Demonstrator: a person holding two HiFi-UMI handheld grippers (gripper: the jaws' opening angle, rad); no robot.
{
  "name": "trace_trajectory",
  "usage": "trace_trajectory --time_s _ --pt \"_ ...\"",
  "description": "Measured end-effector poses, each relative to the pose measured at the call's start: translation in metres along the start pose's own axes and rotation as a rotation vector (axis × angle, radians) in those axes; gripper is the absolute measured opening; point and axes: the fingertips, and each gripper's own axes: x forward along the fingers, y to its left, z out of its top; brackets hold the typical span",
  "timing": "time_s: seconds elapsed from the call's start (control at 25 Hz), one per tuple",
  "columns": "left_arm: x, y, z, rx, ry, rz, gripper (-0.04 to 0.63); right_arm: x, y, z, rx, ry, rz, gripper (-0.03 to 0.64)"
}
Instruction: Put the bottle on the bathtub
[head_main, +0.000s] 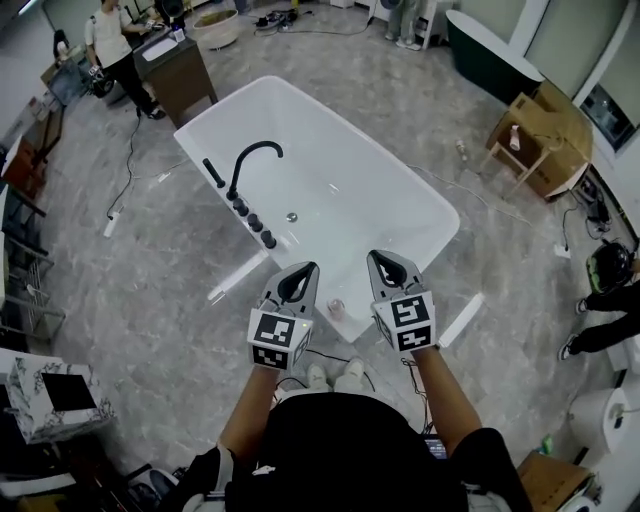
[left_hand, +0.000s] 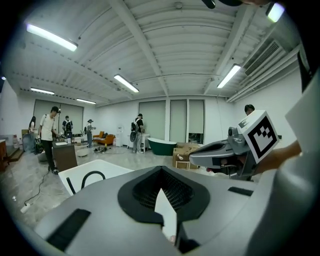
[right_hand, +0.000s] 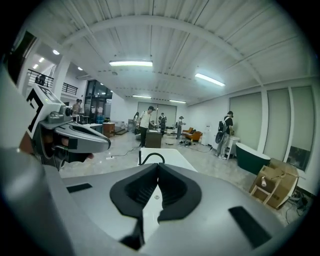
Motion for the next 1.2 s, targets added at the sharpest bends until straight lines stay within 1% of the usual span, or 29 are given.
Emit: trace_trajectory --time_s 0.24,0.56,0.84,1.2 --pt "-0.013 0.002 0.050 0.064 -0.090 0.005 0.012 -0.017 -0.012 0.045 0.002 -0.089 -0.031 0.023" --pt "-0.029 0.000 0.100 0.128 -0.190 0.009 0.012 -0.038 -0.016 0.090 -0.003 -0.183 -0.051 0.023" --pt "-0.033 -0.005 0.117 0.157 -0.236 0.011 0.012 -0.048 -0.016 0.104 -0.008 -0.229 -0.053 0.023" --pt "-0.038 -0.005 0.125 0.173 -0.257 0.023 0.012 -0.052 -0.018 0.109 -0.017 -0.241 -0.056 0.023"
